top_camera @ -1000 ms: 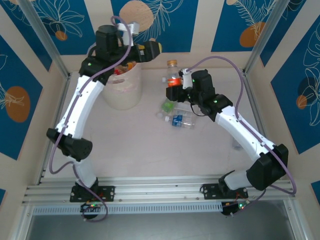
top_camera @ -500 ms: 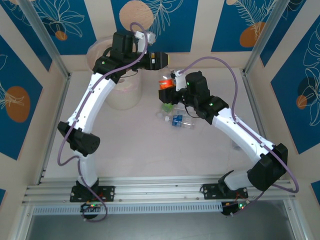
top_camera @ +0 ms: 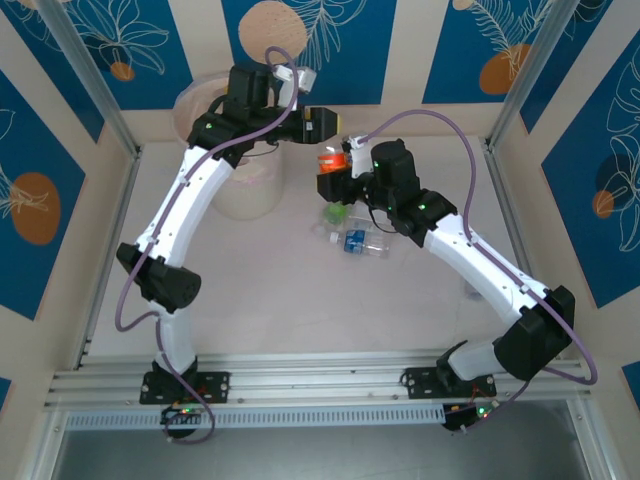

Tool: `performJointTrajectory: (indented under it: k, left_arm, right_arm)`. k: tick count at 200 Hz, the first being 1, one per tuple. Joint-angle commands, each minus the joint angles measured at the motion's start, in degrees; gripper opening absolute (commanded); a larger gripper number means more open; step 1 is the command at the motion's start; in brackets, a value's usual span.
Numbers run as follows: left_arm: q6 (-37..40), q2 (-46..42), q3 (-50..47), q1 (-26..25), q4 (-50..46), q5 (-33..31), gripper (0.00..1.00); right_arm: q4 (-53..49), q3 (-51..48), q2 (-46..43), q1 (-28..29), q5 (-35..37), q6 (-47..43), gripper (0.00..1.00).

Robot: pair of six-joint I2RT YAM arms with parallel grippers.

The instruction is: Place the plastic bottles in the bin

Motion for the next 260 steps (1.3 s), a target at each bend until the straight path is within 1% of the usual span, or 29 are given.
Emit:
performJointTrajectory:
  k: [1,26,35,53,73,93,106,115,134,178,204,221,247,260]
  left_arm:
    - [0.0,0.5,-0.2,-0.7,0.3,1.9,0.51]
    - [-0.3,0.5,-0.5,-0.7,0.5,2.0,0.31]
    - [-0.4,0.5,-0.5,-0.6,0.7,2.0,0.26]
    - [-0.2,0.1,-0.5,-0.7,0.9,1.6,0.19]
    - [0.7,-0.5,-0.5,-0.6,0.9,-0.5,0.15]
    - [1.4,-1.5,-0.5,-0.4,0.9,-3.5,0.08]
    - [1.7,-2.1,-0.5,0.1,1.3,-5.3,0.07]
    - [2.1,-2.6,-0.5,0.4,1.7,-6.4,0.06]
    - [2.0,-3.1,-0.1,1.7,2.5,-8.1,0.01]
    - [0.5,-3.1,2.0,6.6,4.9,-9.9,0.00]
    - [0.7,-4.3,2.0,10.2,7.1,-12.4,0.00]
    - [-0.1,-4.9,2.0,13.4,8.9,-13.4,0.00]
    - [-0.1,-5.5,2.0,18.0,10.3,-16.8,0.00]
    - [-0.4,-5.5,2.0,20.1,11.8,-17.3,0.00]
  right_arm:
    - [2.0,2.0,0.3,0.4,1.1,-0.4,0.48]
    - [1.9,2.0,0.4,0.4,1.6,-0.3,0.48]
    - [1.8,2.0,0.4,0.4,1.6,-0.2,0.48]
    - [1.6,2.2,0.5,0.4,1.8,-0.1,0.48]
    - [1.0,2.6,0.6,0.4,1.7,0.0,0.49]
    - [-0.7,3.6,0.7,0.4,1.6,0.1,0.61]
    - [-1.4,3.7,0.4,0.5,1.6,0.4,0.74]
    - [-1.7,3.5,0.0,0.5,1.8,0.7,0.81]
    - [-2.2,2.8,-1.2,0.5,1.8,1.6,1.00]
    - [-4.4,1.9,-3.9,0.6,3.5,3.5,0.99]
    - [-8.2,2.0,-5.1,0.6,6.5,4.8,0.99]
    - [-10.6,1.7,-5.5,0.7,9.2,6.0,0.99]
    - [-12.5,0.0,-5.9,0.7,12.8,7.9,0.99]
    - [-13.2,-0.6,-5.9,0.7,13.9,8.9,0.99]
